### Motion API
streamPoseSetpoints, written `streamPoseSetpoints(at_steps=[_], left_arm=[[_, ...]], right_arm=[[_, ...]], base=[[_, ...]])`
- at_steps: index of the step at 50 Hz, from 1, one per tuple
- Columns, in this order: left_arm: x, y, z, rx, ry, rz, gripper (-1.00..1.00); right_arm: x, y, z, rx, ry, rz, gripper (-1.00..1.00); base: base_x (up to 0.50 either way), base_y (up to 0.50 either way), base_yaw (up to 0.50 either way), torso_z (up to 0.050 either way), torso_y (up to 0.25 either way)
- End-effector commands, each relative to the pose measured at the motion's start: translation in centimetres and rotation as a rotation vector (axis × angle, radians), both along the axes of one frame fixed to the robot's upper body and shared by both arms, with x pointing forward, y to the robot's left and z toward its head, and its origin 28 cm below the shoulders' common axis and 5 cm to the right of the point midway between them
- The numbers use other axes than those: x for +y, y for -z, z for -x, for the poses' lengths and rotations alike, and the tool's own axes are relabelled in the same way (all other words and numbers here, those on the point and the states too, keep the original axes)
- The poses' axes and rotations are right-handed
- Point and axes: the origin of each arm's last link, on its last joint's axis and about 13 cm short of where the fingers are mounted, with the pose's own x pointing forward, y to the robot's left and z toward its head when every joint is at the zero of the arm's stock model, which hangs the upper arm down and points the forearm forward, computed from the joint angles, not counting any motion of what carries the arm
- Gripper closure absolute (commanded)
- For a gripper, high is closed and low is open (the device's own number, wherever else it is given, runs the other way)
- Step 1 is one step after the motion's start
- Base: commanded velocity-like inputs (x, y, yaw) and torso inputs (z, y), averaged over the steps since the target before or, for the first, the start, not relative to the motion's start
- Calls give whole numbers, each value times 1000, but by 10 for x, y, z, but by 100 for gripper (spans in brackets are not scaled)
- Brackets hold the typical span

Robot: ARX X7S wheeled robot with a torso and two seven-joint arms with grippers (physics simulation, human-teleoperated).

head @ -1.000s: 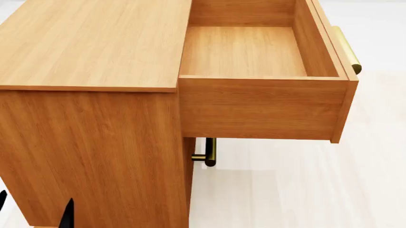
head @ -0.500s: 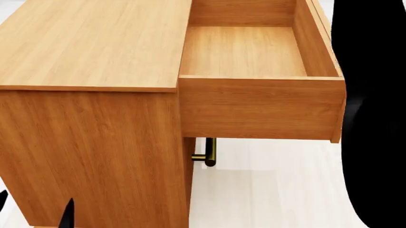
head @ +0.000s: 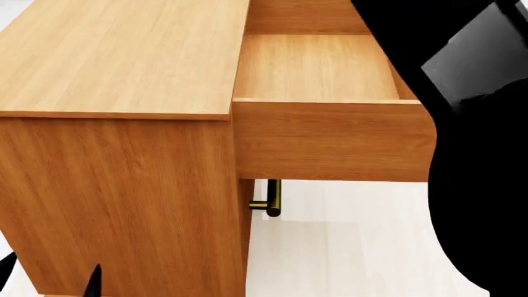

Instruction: Put the bowl on top of the cabinet.

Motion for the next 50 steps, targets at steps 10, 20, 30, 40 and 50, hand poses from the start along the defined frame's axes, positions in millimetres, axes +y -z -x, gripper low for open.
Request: streamPoseSetpoints(at_steps=[10, 20, 30, 40, 50], left_arm=[[1, 10, -12, 26, 8, 3, -100], [1, 13, -12, 43, 22, 7, -100], [3, 12, -13, 43, 21, 14, -100], [3, 12, -12, 43, 29, 16, -100], [2, 12, -11, 42, 33, 12, -100]], right_arm=[[25, 29, -7, 48, -129, 133, 100], [39, 53, -11, 86, -206, 195, 100], [45, 83, -22, 150, -236, 264, 100], [44, 97, -30, 175, -231, 287, 100], [46, 113, -34, 204, -231, 339, 100]], base=[[0, 0, 0, 0, 0], [0, 0, 0, 0, 1], [0, 0, 0, 0, 0], [0, 0, 0, 0, 1], [0, 0, 0, 0, 1]])
